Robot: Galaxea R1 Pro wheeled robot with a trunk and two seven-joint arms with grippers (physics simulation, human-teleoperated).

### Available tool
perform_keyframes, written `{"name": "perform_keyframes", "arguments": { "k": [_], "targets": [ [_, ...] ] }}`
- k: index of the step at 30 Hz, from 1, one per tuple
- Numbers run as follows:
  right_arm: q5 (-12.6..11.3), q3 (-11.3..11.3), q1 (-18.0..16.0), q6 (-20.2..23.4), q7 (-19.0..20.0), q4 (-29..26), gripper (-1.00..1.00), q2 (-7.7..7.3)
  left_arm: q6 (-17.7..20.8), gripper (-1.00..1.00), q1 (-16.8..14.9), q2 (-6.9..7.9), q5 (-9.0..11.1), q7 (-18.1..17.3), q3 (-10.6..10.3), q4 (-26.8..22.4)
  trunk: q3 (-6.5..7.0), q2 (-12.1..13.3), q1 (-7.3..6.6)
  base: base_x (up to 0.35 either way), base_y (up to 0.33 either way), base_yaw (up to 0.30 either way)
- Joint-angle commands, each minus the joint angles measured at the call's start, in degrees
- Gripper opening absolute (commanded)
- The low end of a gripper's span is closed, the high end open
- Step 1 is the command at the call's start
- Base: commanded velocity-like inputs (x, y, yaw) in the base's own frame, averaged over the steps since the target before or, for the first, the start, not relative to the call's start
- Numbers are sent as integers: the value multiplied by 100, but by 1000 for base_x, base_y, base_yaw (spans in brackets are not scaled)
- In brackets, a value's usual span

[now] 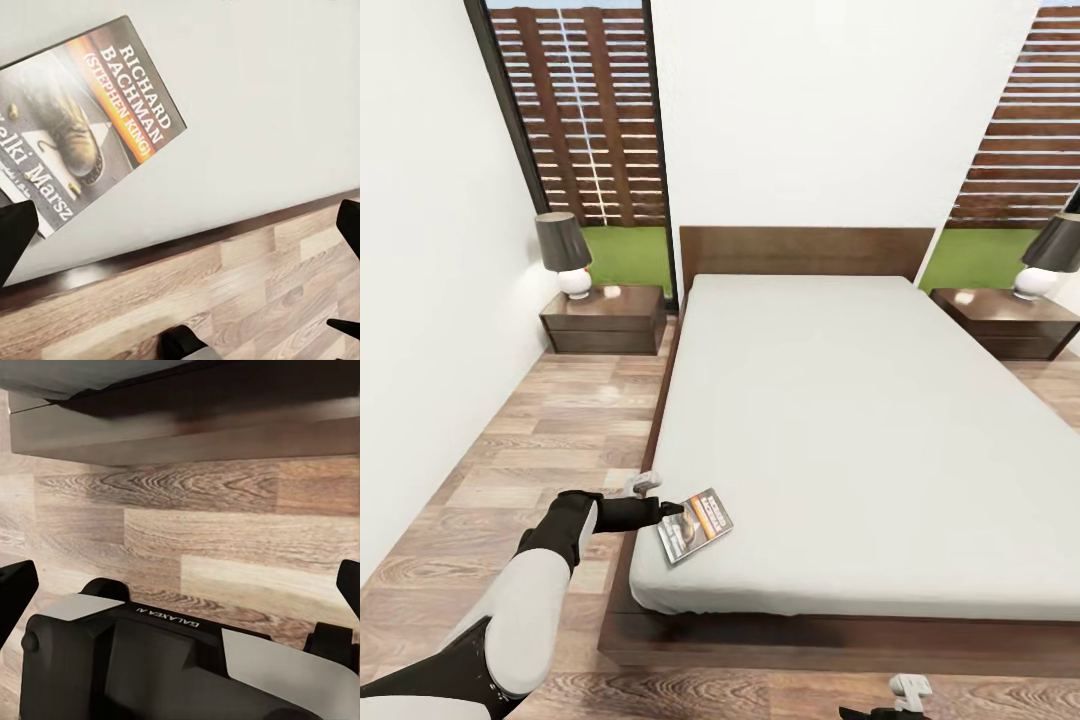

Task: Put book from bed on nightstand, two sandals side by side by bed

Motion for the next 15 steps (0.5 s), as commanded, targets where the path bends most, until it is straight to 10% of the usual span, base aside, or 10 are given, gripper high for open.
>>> {"name": "perform_keyframes", "arguments": {
  "k": [1, 15],
  "targets": [
    [-4, -17, -4, -13, 22, 8, 100, -1, 39, 100, -7, -9, -45, -41, 45, -12, -5, -4, 0, 2, 0, 0],
    [-4, -17, -4, -17, 22, 8, 100, -1, 45, 100, -10, -9, -45, -39, 40, -12, -6, -4, 0, 140, 0, 0]
  ]
}}
